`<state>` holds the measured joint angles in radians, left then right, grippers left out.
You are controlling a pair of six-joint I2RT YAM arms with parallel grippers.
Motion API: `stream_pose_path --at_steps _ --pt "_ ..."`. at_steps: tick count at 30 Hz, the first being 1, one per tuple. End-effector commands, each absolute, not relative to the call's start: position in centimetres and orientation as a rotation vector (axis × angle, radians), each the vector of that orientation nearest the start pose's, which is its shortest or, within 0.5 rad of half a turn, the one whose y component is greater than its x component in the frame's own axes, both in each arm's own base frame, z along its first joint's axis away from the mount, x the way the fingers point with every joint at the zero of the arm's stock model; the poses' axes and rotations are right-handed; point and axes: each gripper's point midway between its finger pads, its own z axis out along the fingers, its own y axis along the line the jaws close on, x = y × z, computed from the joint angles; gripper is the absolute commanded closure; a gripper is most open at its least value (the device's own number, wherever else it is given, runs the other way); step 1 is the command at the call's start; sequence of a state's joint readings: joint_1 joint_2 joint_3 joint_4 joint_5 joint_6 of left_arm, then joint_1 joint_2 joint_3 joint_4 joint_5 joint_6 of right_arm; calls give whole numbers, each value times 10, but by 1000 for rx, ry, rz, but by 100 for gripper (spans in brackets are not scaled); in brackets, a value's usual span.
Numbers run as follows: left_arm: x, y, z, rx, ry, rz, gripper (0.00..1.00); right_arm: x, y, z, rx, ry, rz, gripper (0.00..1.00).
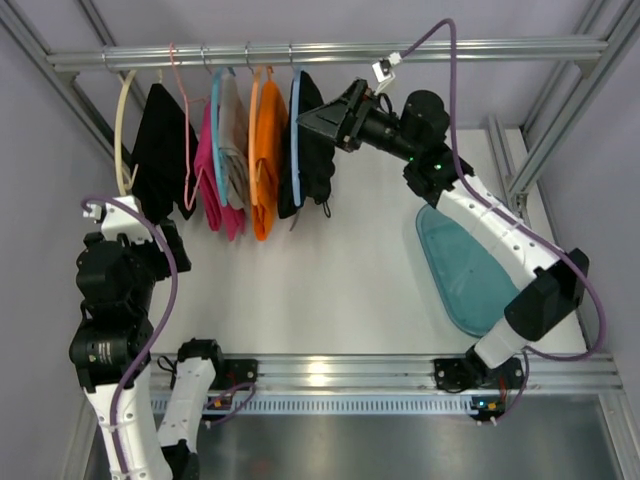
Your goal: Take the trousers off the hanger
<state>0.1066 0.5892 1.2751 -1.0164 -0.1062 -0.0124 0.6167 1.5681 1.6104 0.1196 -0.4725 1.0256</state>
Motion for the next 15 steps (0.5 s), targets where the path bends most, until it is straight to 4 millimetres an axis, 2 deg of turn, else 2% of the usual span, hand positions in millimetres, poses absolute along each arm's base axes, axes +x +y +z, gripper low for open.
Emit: stream_pose_path --at_steps 1,6,12,15 --pt "167 31 362 -158 1826 136 8 320 386 488 -116 1570 1761 19" --pt "167 38 359 -192 1835 174 8 317 408 479 -162 1571 1795 25" --pt "168 36 356 -187 1842 164 8 306 420 482 -207 1533 1870 43" --pt "169 35 355 -183 1844 156 8 303 424 475 -200 1550 1897 51"
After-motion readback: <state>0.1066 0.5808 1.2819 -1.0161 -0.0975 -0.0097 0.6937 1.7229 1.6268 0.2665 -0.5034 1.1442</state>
